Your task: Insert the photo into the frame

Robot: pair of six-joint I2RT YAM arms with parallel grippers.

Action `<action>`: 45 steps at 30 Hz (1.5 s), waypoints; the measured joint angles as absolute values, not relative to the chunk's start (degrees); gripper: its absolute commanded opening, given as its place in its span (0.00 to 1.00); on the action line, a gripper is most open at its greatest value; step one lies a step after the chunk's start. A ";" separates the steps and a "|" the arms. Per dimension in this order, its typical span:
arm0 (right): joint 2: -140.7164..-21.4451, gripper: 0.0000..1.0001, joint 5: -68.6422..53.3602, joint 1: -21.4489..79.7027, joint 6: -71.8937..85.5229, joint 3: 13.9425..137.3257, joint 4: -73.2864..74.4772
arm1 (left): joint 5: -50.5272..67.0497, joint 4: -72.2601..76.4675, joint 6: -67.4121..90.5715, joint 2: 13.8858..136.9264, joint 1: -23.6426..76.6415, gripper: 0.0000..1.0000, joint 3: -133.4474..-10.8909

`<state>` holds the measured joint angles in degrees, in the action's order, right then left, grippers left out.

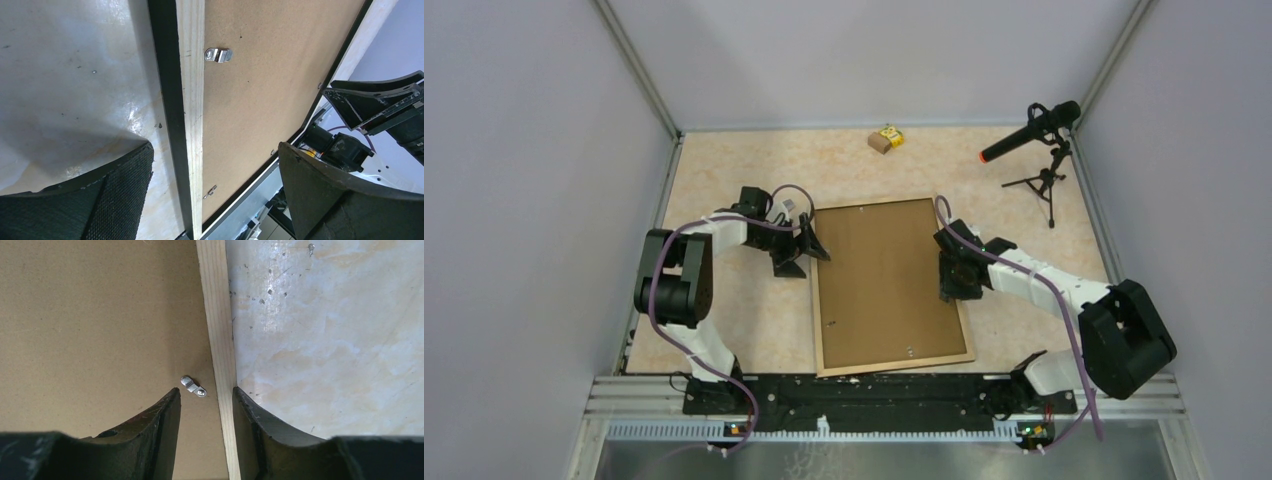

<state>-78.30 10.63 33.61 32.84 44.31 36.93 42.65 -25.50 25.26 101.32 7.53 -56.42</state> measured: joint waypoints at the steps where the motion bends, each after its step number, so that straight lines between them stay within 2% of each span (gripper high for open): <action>1: -78.30 0.42 10.72 33.61 32.84 44.31 36.95 | 42.74 -25.47 25.32 101.32 7.53 0.98 -56.42; 22: -78.89 0.58 13.37 33.71 35.62 44.60 39.83 | 43.55 -25.06 25.36 101.56 7.53 0.98 -56.40; 30: -78.15 0.58 13.63 33.71 35.79 44.23 39.83 | 43.68 -24.86 25.41 101.56 7.46 0.98 -56.31; 38: -80.53 0.50 13.67 33.71 35.64 44.25 38.26 | 44.05 -24.58 25.50 101.58 7.33 0.98 -56.12; 45: -81.17 0.29 13.52 33.74 36.73 44.31 37.65 | 44.14 -24.40 25.58 101.65 7.31 0.98 -56.07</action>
<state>-81.17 13.52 33.74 36.73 44.31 37.65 44.14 -24.40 25.58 101.65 7.31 -56.07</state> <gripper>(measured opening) 0.377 0.976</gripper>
